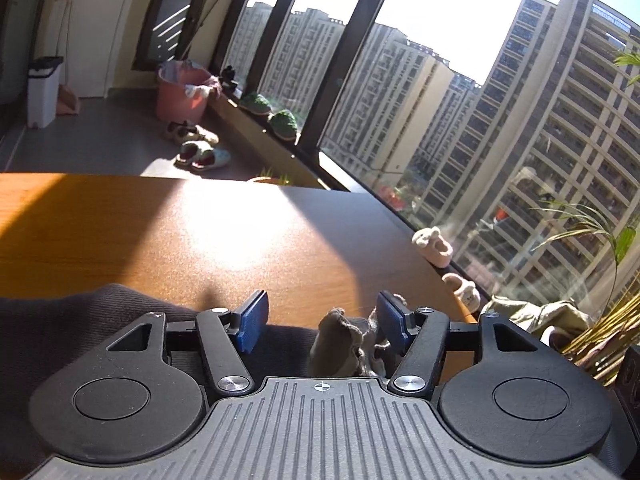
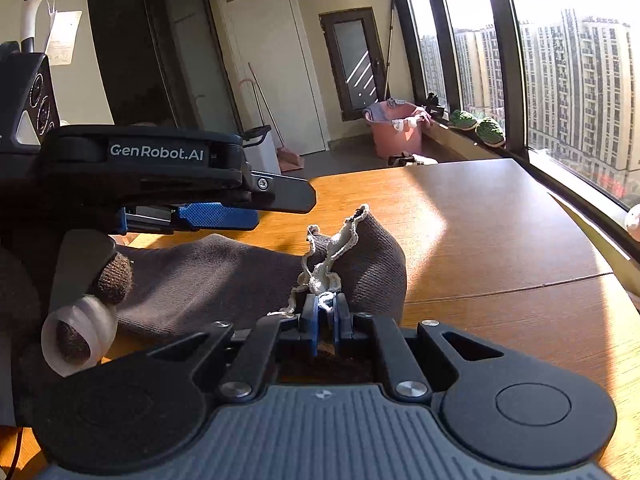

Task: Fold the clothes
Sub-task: 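Roll the ribbed end over with the right gripper while the left gripper grasps the rolled edge, then roll the end further along the strip with both grippers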

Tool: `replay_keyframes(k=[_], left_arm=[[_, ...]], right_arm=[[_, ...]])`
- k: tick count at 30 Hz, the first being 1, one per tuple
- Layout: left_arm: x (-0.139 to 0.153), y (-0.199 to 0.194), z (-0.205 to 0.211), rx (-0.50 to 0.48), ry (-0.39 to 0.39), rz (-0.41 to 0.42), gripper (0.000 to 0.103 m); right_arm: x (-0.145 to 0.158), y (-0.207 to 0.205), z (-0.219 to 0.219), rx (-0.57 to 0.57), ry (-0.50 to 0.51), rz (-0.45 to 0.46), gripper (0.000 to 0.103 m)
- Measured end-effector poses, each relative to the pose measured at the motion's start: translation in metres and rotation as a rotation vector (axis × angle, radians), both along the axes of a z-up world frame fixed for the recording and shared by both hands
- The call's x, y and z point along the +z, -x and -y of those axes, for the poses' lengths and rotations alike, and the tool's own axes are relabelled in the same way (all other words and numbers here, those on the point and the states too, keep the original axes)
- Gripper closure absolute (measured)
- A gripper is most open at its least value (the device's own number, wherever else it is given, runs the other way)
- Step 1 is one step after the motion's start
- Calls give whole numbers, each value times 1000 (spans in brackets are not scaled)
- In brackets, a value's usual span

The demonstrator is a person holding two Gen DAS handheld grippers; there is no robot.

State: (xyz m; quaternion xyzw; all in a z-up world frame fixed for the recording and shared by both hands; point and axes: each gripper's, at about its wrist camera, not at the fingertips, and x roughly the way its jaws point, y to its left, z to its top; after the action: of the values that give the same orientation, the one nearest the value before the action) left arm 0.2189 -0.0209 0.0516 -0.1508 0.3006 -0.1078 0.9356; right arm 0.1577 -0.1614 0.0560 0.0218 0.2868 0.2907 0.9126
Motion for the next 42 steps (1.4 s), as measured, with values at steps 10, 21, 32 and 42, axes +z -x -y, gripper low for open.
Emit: replay_keyframes(k=[10,21,32,42], left_arm=[[-41,-24,36,-42,-127,-66,42],[-42,-15,8,-11,-35,-86,42],[-44,-12,-15,-2,65,-96,25],[-46,-11,0,-64,-18,-68,2]], right_arm=[[13,8,36,-37,-75,-27,61],[-17,-29,28,-101,-220,-219,60],[-2,2,-27,-61,81,-16,65],[1,11,-32,-34,104,35,65]])
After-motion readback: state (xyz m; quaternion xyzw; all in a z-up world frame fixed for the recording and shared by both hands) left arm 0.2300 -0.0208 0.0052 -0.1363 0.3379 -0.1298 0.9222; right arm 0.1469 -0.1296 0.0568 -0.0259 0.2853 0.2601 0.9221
